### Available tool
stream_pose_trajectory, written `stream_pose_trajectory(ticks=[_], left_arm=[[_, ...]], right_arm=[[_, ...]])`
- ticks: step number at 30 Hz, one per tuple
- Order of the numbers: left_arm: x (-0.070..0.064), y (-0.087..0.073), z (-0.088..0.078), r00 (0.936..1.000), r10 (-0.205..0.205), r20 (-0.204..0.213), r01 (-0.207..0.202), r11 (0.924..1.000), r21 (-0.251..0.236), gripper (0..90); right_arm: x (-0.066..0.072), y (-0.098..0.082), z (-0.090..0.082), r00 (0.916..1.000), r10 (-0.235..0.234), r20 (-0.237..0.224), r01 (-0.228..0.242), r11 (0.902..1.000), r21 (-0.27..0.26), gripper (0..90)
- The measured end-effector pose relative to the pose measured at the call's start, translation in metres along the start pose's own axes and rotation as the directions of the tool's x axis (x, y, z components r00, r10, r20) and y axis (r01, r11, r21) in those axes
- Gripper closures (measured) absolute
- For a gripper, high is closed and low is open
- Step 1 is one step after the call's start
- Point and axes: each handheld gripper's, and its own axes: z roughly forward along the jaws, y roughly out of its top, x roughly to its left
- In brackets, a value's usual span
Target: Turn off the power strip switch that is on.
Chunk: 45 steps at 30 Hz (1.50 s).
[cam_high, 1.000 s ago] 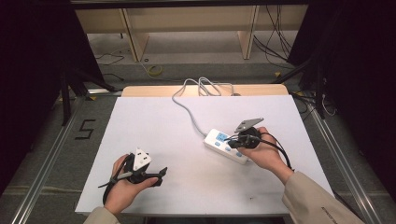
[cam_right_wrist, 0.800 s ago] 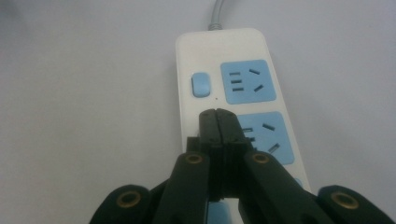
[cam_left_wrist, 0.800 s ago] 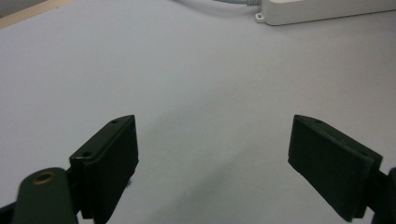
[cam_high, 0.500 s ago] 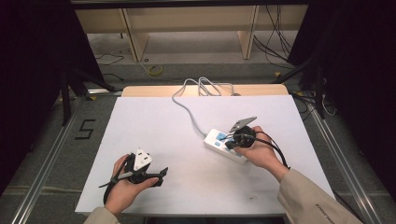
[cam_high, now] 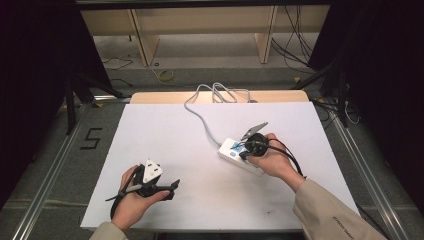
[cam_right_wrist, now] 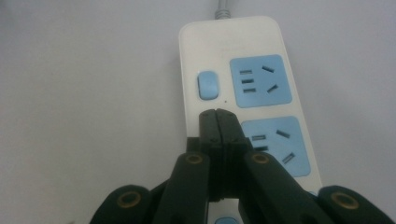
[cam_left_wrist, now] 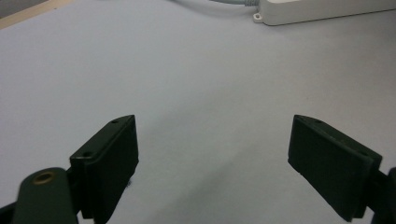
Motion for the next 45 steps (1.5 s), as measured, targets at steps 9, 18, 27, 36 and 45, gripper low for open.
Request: stream_pose_trajectory(ticks=[9,18,27,36,45], left_arm=[[0.0001,0.0001,0.0003,1.0,0.0,0.003,0.0,1.0,0.002,15.8],[0.0002,0.0,0.0002,1.0,-0.001,0.002,0.001,1.0,0.002,15.8],[-0.0001,0.0001,0.0001,1.0,-0.002,0.0,0.002,1.0,0.005,15.8],[-0.0002,0.0,0.0005,1.0,-0.002,0.001,0.002,1.0,0.006,15.8],[-0.0006,0.0002,0.0006,1.0,-0.002,0.001,0.002,1.0,0.007,15.8]], right_arm=[[-0.0027,0.0009,0.0016,0.9999,0.003,0.011,-0.004,0.9996,0.028,90.0],[-0.0006,0.0032,0.0021,0.9997,-0.013,0.021,0.012,0.9988,0.047,90.0],[0.005,0.0045,0.0017,0.9986,-0.03,0.044,0.027,0.9972,0.069,90.0],[0.0044,0.0041,0.0021,0.9986,-0.022,0.049,0.019,0.9976,0.067,90.0],[0.0035,0.0046,0.0021,0.999,-0.006,0.044,0.003,0.9973,0.073,90.0]])
